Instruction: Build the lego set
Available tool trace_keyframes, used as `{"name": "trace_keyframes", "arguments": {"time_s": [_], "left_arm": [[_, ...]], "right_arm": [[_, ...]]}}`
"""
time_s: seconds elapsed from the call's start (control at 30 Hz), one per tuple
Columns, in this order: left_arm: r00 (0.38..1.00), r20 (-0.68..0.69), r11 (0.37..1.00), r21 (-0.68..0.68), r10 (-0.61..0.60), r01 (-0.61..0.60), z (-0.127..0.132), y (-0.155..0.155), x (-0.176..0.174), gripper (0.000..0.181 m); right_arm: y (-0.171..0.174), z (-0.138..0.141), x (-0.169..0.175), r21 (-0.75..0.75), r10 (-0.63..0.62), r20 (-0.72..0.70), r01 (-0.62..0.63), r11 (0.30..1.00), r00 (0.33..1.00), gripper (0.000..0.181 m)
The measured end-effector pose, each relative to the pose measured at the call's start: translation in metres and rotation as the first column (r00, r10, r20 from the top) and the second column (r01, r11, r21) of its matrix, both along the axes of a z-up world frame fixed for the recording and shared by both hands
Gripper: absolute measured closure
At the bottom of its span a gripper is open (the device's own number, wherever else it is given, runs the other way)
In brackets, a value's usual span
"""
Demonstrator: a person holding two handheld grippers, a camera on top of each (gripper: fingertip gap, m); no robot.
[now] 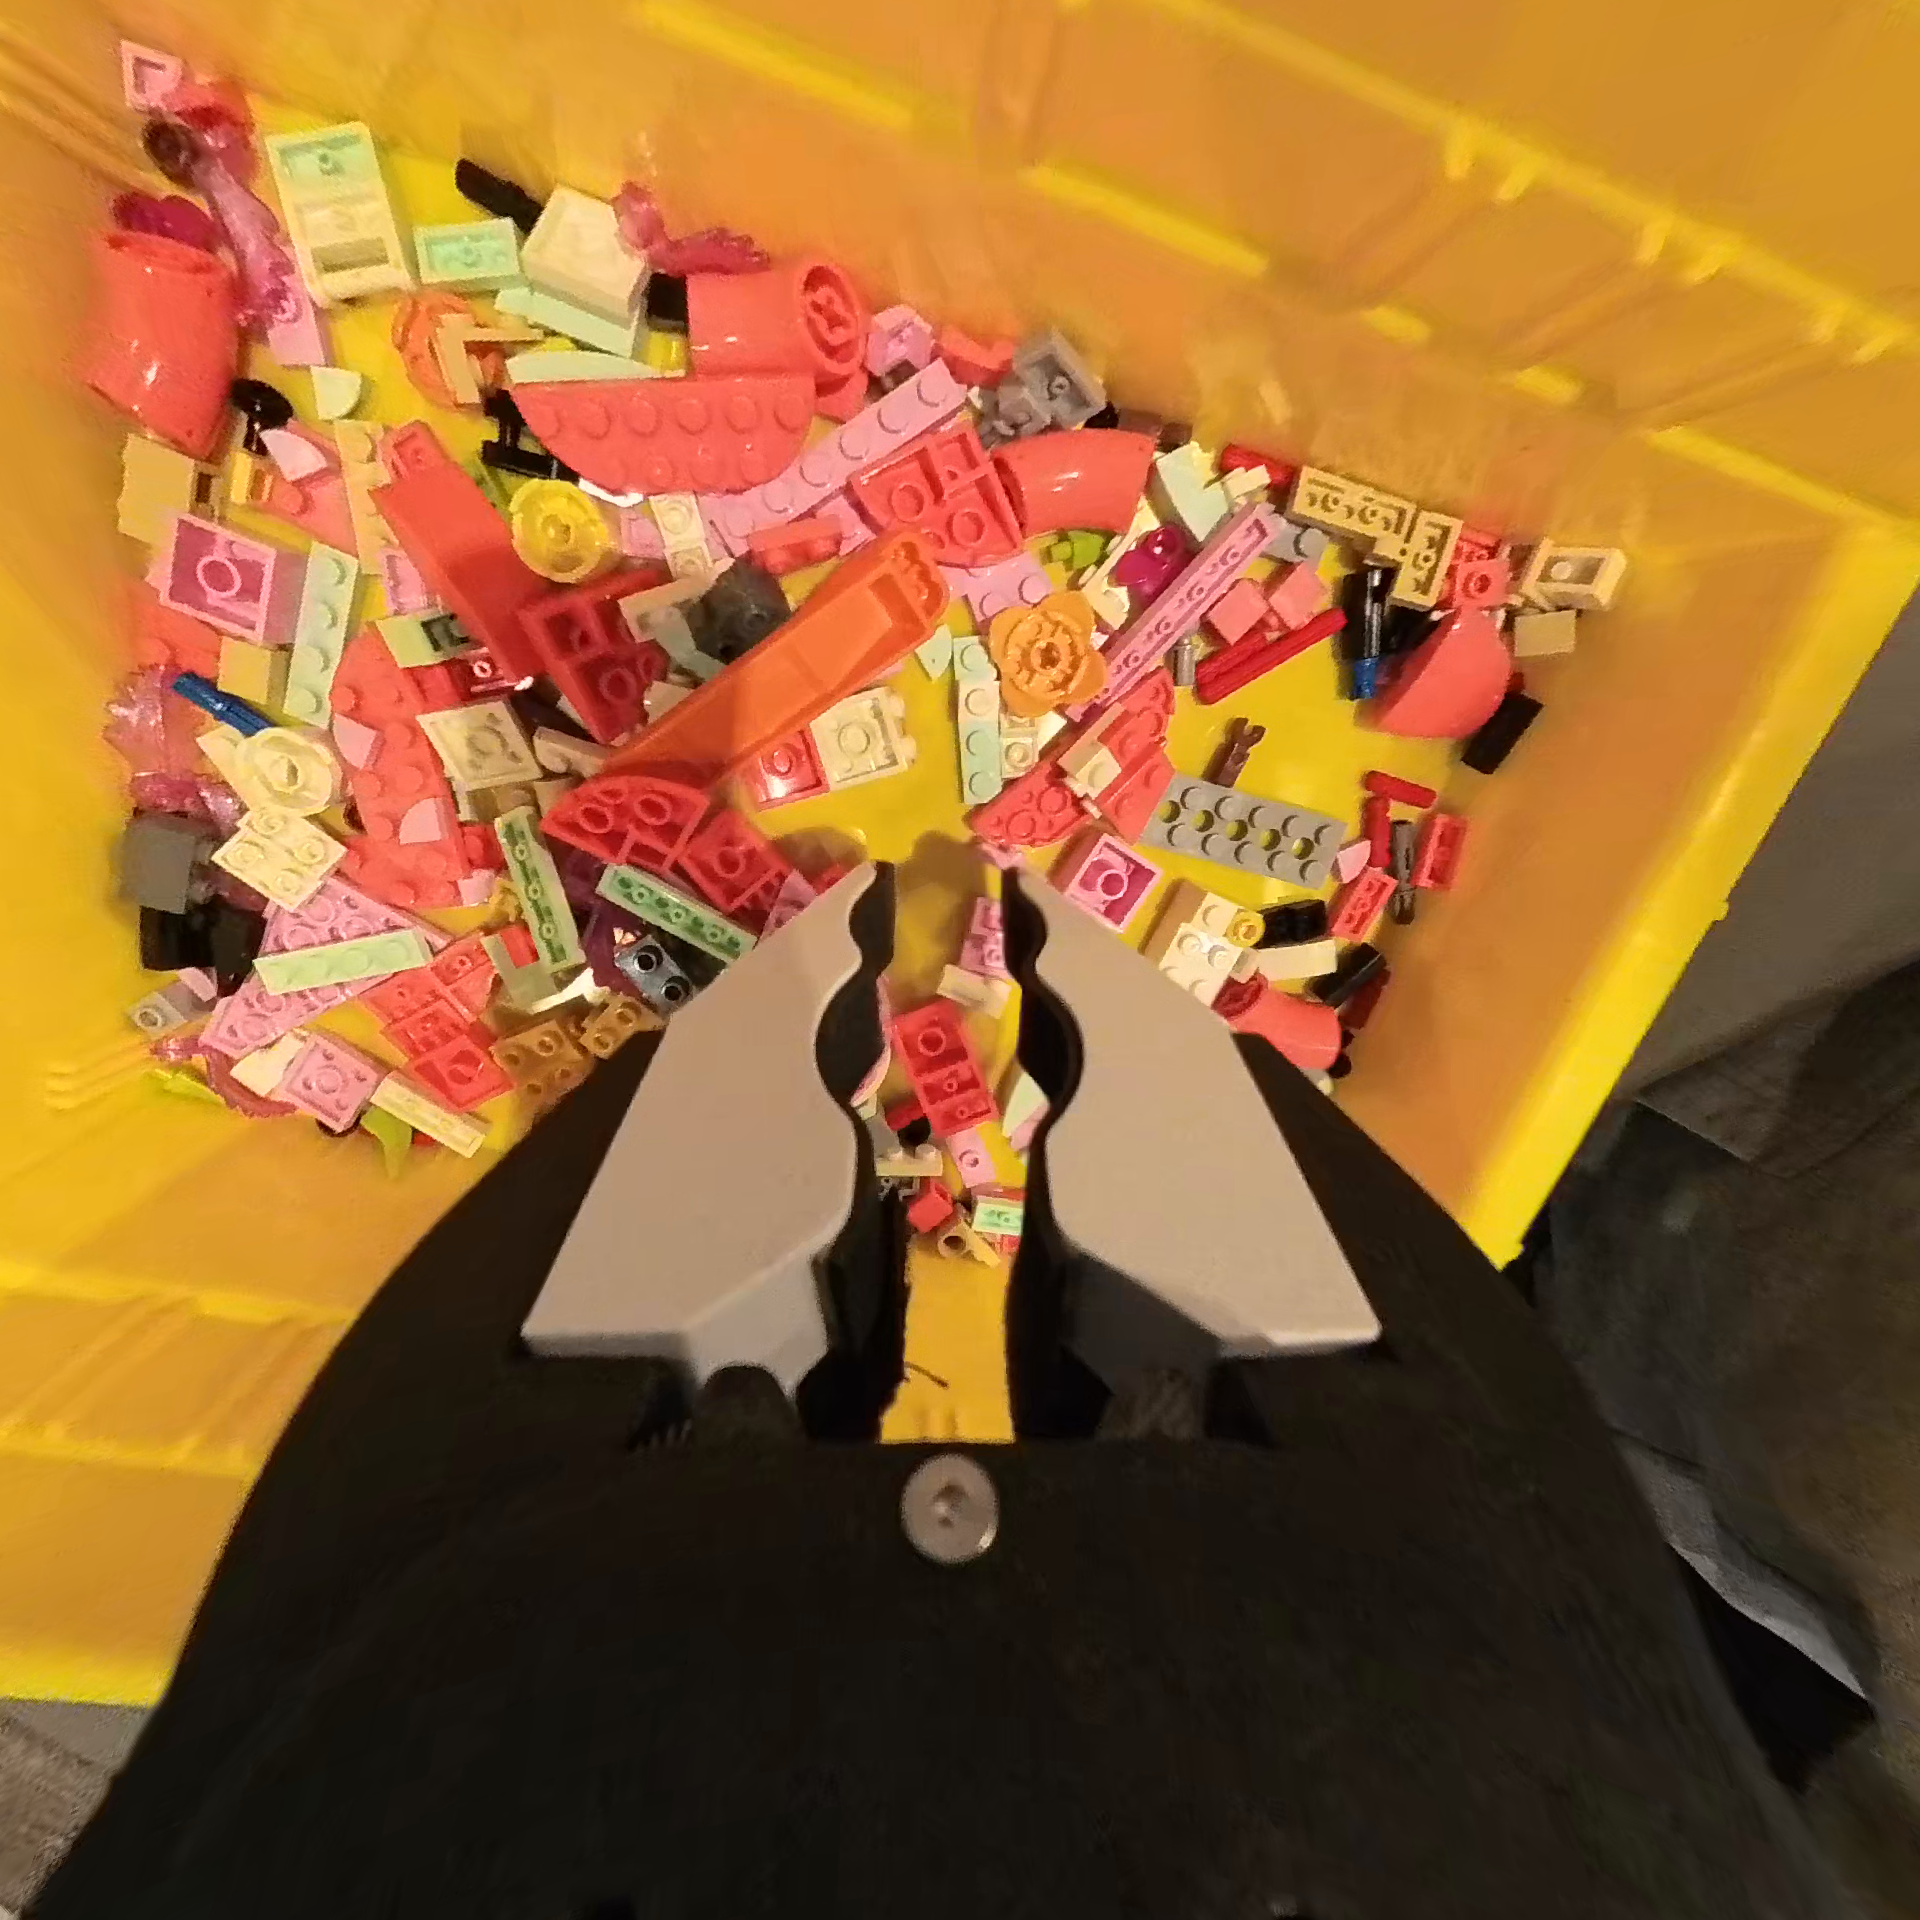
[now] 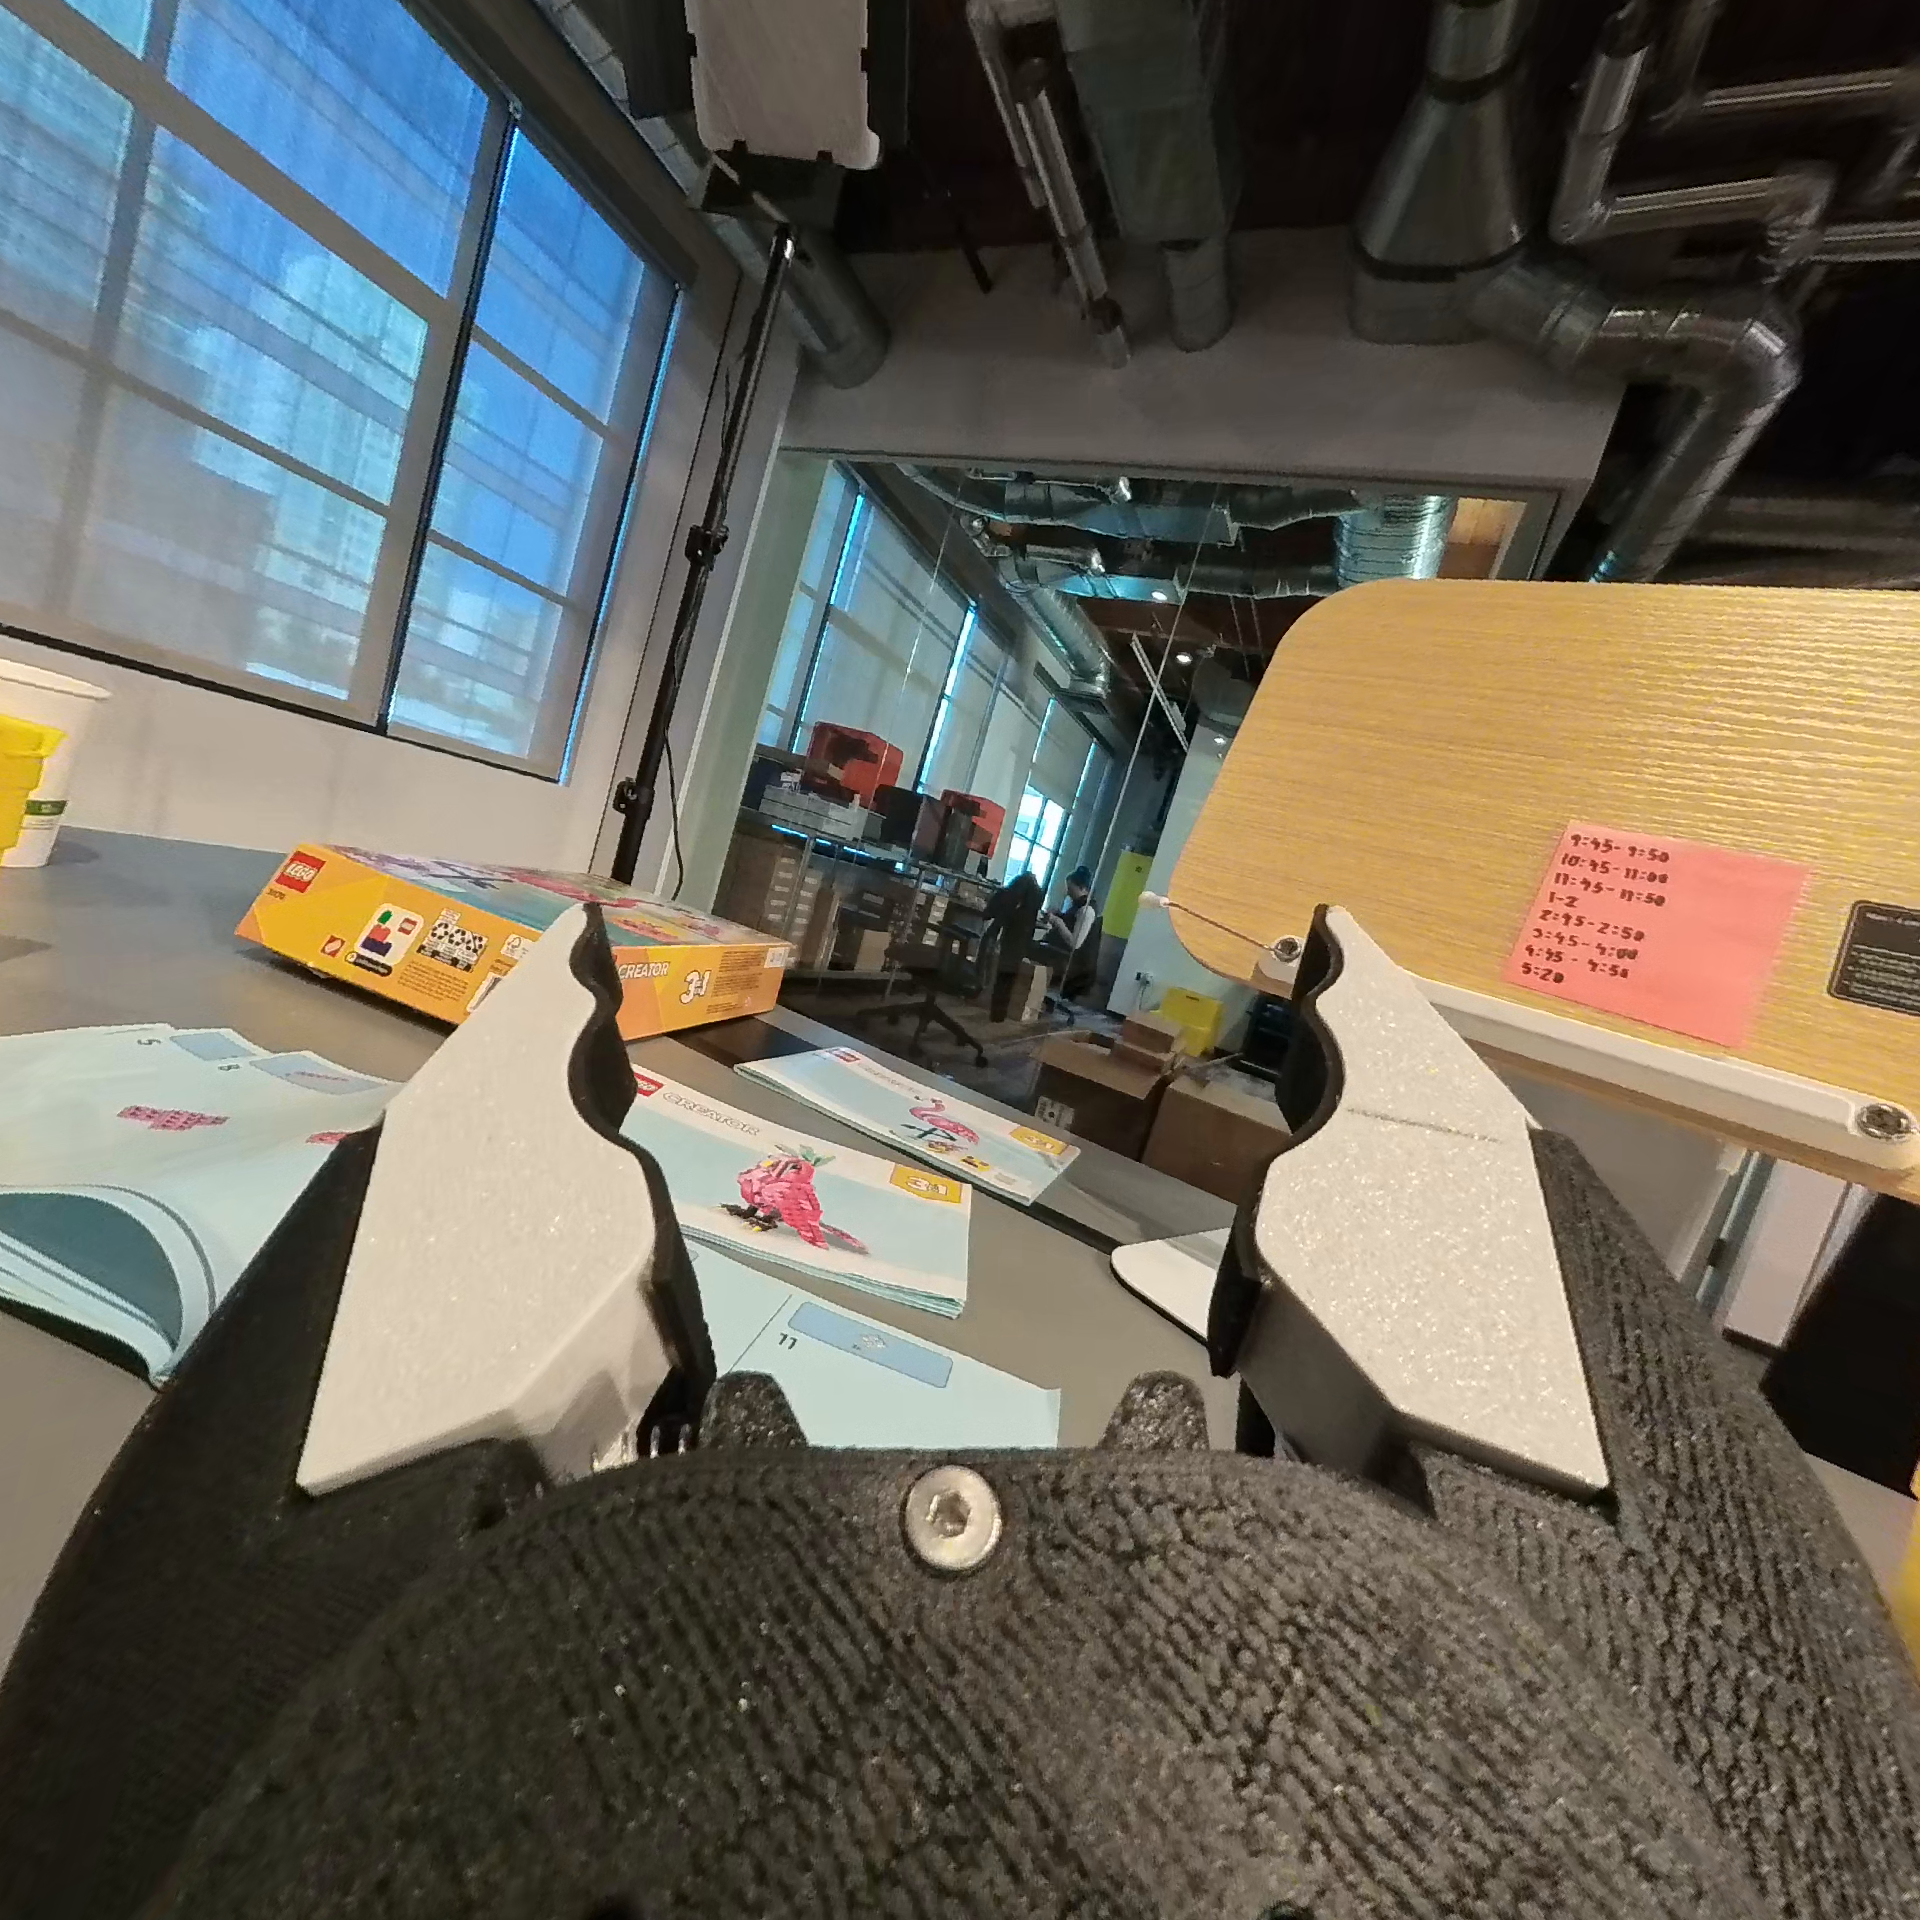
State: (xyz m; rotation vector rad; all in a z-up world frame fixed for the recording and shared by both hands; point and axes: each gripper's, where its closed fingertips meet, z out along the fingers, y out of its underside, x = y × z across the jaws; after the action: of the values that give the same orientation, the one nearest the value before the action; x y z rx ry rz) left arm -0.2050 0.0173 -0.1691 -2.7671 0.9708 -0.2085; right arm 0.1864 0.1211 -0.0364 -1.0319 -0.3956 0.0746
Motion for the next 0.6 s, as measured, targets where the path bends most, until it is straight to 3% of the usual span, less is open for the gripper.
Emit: {"name": "trace_keyframes", "arguments": {"time_s": [0.2,0.43,0.6], "left_arm": [[1.0,-0.006,0.999,0.035,0.014,-0.014,0.002,0.007,-0.001,0.162],[0.994,-0.107,0.999,0.029,-0.024,0.027,-0.012,0.015,-0.004,0.159],[0.989,-0.141,0.996,0.057,-0.054,0.063,-0.014,0.024,-0.008,0.145]], "right_arm": [[0.0,0.0,-0.001,-0.001,0.001,0.003,-0.001,1.0,1.0,0.054],[-0.001,0.0,-0.001,0.002,0.006,0.003,-0.006,1.0,1.0,0.055],[0.0,0.0,-0.001,-0.003,0.007,0.001,-0.007,1.0,1.0,0.055]]}}
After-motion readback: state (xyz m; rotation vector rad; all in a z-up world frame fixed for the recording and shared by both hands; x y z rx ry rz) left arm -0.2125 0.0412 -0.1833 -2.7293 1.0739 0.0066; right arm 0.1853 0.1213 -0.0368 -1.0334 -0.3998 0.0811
